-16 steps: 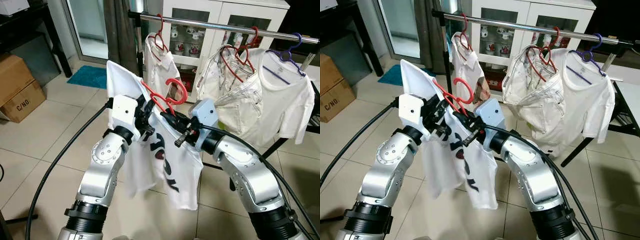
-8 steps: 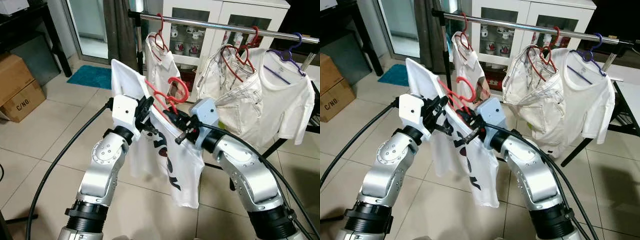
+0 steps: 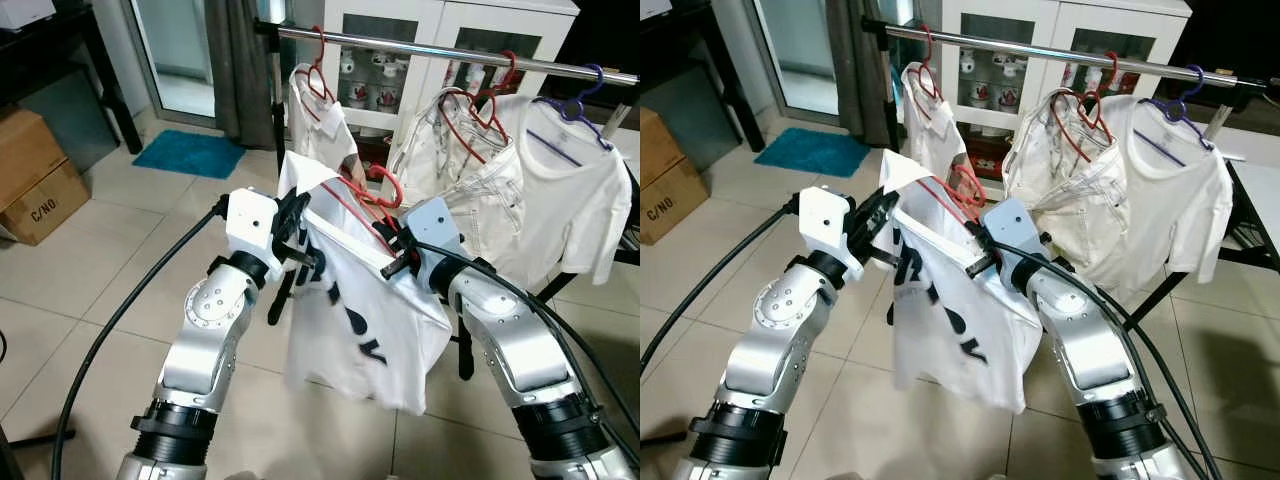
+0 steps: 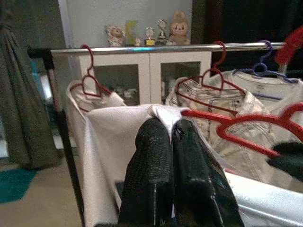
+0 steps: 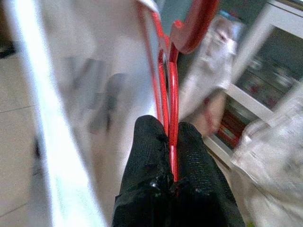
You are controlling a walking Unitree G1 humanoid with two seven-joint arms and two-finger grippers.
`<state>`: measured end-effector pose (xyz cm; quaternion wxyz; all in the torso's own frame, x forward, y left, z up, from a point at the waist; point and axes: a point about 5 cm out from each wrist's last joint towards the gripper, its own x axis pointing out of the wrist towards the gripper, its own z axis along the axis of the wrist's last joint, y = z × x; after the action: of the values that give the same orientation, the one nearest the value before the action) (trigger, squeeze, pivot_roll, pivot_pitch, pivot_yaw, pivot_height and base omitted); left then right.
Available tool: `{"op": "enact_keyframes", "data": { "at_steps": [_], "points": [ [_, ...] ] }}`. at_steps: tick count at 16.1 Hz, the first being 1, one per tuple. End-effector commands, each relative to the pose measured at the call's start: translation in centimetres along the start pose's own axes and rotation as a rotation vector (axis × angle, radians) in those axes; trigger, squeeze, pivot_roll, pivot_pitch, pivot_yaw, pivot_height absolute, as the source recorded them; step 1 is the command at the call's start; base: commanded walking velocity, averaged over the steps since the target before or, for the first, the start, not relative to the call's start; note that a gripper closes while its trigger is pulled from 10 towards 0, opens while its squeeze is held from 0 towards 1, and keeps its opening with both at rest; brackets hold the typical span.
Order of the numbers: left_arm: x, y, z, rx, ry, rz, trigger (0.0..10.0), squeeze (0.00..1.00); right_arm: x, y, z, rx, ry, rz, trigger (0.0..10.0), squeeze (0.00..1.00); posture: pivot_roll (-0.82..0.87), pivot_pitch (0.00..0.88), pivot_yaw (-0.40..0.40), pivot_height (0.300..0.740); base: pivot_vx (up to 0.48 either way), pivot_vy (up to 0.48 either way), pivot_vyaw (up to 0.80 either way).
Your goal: Hang hanger
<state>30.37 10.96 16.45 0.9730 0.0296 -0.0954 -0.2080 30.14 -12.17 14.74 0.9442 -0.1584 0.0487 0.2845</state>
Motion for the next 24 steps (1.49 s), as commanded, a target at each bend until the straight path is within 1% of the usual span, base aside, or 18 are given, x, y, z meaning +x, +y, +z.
{"op": "enact_keyframes", "data": {
  "at_steps": [1,2,3,4,5,6,8,9,10,12,14,15,17,18,19,21,23,24],
  "points": [
    [0.3,1.5,1.2,0.055,-0.045,0.063,0.0,0.00,-0.1,0.1,1.0,-0.026,-0.056,0.059,0.0,0.00,-0.06,0.000,-0.005,0.740,0.000,0.000,0.00],
    [0.4,2.3,1.3,0.085,-0.036,0.089,0.0,0.00,-0.4,0.3,1.0,-0.026,-0.067,0.105,0.0,0.00,-0.06,0.000,-0.006,0.740,0.000,0.000,0.00],
    [0.3,5.1,1.9,0.176,-0.002,0.151,0.0,0.00,-1.3,0.8,0.7,-0.048,-0.058,0.223,0.0,0.00,-0.06,0.000,-0.006,0.740,0.000,0.000,0.00],
    [0.2,6.6,2.3,0.238,0.021,0.172,0.0,0.00,-1.9,0.9,0.2,-0.064,-0.036,0.279,0.0,0.00,-0.06,0.000,-0.006,0.740,0.000,0.000,0.00],
    [0.1,7.5,2.5,0.285,0.047,0.172,0.0,0.00,-2.2,0.8,-0.1,-0.068,-0.023,0.304,0.0,0.00,-0.06,0.000,-0.004,0.740,0.000,0.000,0.00],
    [-0.3,9.6,3.0,0.388,0.108,0.178,0.0,0.00,-2.9,0.6,-0.6,-0.073,0.000,0.352,0.0,0.00,-0.06,0.000,-0.004,0.740,0.000,0.000,0.00],
    [-0.9,11.3,3.0,0.443,0.159,0.204,0.0,0.00,-3.4,0.4,-0.8,-0.067,0.004,0.383,0.0,0.00,-0.06,0.000,-0.001,0.740,0.000,0.000,0.00],
    [-1.3,12.3,3.0,0.454,0.178,0.241,0.0,0.00,-3.7,0.4,-0.8,-0.050,-0.003,0.403,0.0,0.00,-0.06,0.000,-0.001,0.740,0.000,0.000,0.00],
    [-2.1,13.9,2.7,0.466,0.219,0.300,0.0,0.00,-4.2,0.4,-0.5,-0.022,-0.020,0.451,0.0,0.00,-0.06,0.000,0.000,0.740,0.000,0.000,0.00],
    [-2.7,14.9,2.2,0.472,0.259,0.330,0.0,0.00,-4.5,0.3,0.0,0.032,-0.060,0.469,0.0,0.00,-0.06,0.000,0.000,0.740,0.000,0.000,0.00],
    [-3.4,15.4,1.4,0.455,0.291,0.359,0.0,0.00,-4.4,-0.5,0.8,0.109,-0.116,0.418,0.0,0.00,-0.06,0.000,0.001,0.740,0.000,0.000,0.00],
    [-3.8,15.5,1.0,0.424,0.294,0.373,0.0,0.00,-4.2,-1.2,1.5,0.172,-0.163,0.367,0.0,0.00,-0.06,0.000,0.000,0.740,0.000,0.000,0.00],
    [-3.3,14.2,0.2,0.339,0.282,0.290,0.0,0.00,-3.8,-1.7,2.4,0.246,-0.219,0.306,0.0,0.00,-0.06,0.000,-0.003,0.740,0.000,0.000,0.00],
    [-3.0,13.1,0.0,0.296,0.272,0.215,0.0,0.00,-3.5,-2.0,2.6,0.272,-0.238,0.262,0.0,0.00,-0.06,0.000,-0.003,0.740,0.000,0.000,0.00],
    [-2.3,10.2,-0.6,0.228,0.260,0.022,0.0,0.00,-2.6,-2.5,3.0,0.335,-0.268,0.157,0.0,0.00,-0.06,0.000,-0.006,0.740,0.000,0.000,0.00],
    [-1.8,6.3,-1.0,0.197,0.253,-0.216,0.0,0.00,-1.6,-2.9,3.1,0.392,-0.274,0.035,0.0,0.00,-0.06,0.000,-0.006,0.740,0.000,0.000,0.00],
    [-1.9,2.8,-0.9,0.133,0.227,-0.444,0.0,0.00,-0.8,-3.4,2.6,0.431,-0.237,-0.087,0.0,0.00,-0.06,0.000,-0.003,0.740,0.000,0.000,0.00],
    [-2.5,0.3,-0.3,0.051,0.200,-0.620,0.0,0.00,-0.4,-4.3,1.9,0.446,-0.196,-0.230,0.0,0.00,-0.06,0.000,-0.003,0.740,0.000,0.000,0.00]
  ]
}}
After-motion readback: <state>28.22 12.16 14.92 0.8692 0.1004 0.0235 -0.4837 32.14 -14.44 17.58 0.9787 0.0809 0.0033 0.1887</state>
